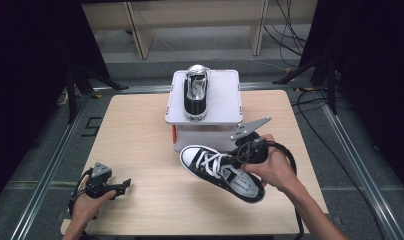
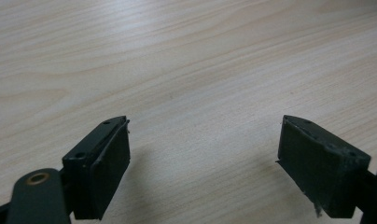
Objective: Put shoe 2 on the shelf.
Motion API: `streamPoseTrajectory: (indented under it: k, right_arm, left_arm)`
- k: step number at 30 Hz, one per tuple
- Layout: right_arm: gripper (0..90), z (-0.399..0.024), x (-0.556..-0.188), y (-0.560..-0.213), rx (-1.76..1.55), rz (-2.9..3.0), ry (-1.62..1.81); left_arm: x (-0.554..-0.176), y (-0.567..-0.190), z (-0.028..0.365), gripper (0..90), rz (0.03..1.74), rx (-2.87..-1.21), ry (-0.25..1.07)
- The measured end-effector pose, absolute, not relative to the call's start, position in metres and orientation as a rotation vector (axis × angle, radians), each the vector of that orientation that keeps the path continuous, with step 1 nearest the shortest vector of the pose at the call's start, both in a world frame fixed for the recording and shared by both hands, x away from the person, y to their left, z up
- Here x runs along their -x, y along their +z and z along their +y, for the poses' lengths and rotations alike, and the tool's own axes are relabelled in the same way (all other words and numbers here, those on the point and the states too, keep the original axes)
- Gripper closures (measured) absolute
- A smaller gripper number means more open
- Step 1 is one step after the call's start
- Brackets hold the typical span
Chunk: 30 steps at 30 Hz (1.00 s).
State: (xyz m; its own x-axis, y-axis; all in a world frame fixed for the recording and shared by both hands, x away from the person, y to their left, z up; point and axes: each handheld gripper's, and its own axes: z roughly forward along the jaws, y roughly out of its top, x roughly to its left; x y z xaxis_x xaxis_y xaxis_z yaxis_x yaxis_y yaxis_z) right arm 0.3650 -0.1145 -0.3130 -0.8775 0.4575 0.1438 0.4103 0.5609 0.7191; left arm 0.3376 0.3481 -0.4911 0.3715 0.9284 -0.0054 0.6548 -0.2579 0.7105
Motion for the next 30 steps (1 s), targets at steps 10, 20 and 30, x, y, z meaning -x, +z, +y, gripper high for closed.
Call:
streamPoseTrajectory:
  k: [10,20,30]
  right_arm:
    - [84.1,-0.148,-0.368,-0.256,-0.775,2.613,1.240]
    - [84.1,-0.173,-0.402,-0.224,-0.932,2.499,1.226]
    - [84.1,-0.169,-0.456,-0.215,-1.145,2.405,1.202]
  left_arm:
    - [-0.338,-0.493,0.346,16.6,1.374,-1.975,0.575]
    - [-0.339,-0.494,0.344,16.7,1.376,-1.988,0.579]
    - [-0.339,-0.493,0.344,16.8,1.370,-1.974,0.576]
